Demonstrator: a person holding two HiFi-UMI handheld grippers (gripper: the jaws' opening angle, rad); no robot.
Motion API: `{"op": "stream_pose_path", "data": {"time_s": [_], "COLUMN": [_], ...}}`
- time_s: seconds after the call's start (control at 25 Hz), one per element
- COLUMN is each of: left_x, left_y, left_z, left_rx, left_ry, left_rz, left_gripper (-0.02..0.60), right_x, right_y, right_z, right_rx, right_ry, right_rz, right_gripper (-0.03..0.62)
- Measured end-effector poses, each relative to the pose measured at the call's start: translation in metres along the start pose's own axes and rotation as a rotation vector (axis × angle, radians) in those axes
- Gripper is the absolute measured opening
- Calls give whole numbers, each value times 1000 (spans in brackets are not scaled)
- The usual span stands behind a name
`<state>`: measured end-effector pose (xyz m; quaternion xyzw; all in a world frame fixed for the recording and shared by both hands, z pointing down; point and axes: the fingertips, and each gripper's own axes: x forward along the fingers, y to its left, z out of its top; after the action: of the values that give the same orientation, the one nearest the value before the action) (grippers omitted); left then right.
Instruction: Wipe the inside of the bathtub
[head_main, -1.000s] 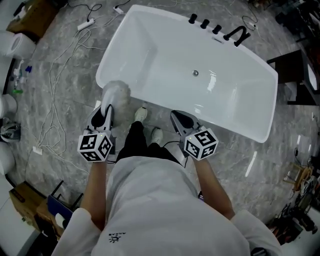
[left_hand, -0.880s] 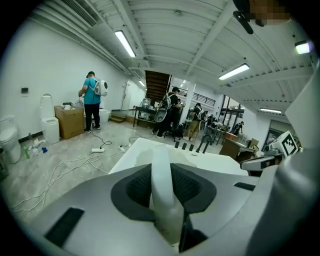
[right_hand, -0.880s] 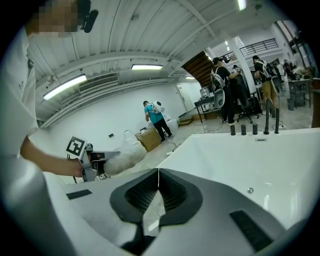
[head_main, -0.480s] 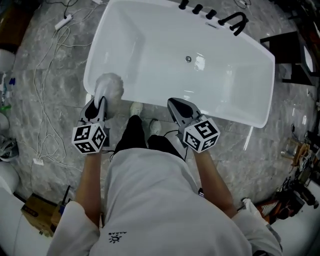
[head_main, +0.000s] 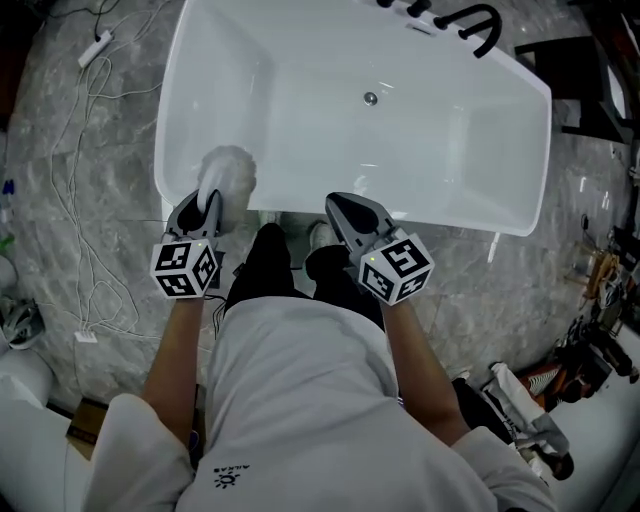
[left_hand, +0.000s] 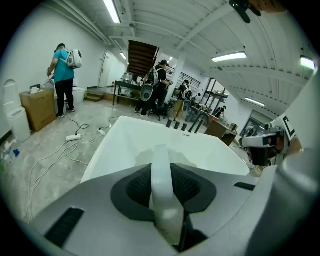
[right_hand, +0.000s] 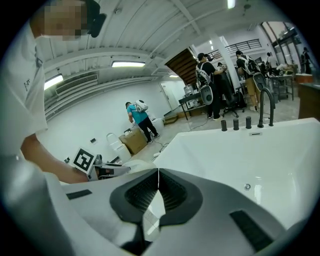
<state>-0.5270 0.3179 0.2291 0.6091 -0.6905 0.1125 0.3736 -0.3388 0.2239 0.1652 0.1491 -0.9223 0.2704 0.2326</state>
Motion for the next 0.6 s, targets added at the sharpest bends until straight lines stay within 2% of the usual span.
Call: {"op": "stream_pose_path", "data": {"time_s": [0.16,0.28,0.44,0.6], "left_x": [16,31,55,68], "left_y": [1,11,39,65], "left_z": [-3,-15,-43,-73], "left_rx": [9,10,43,51], "left_ry": [20,45,115,167], "left_rz": [12,52,118,157], "left_gripper": [101,101,101,101], "right_x": [10,21,43,60], "right_y": [-7,-12,-19,-35], "right_z": [-7,-18,-42,-65], "right_rx": [27,21,-25,-11], "right_ry": [7,31,88,111], "right_rz": [17,67,152,172], "right_gripper": [21,21,21,21]}}
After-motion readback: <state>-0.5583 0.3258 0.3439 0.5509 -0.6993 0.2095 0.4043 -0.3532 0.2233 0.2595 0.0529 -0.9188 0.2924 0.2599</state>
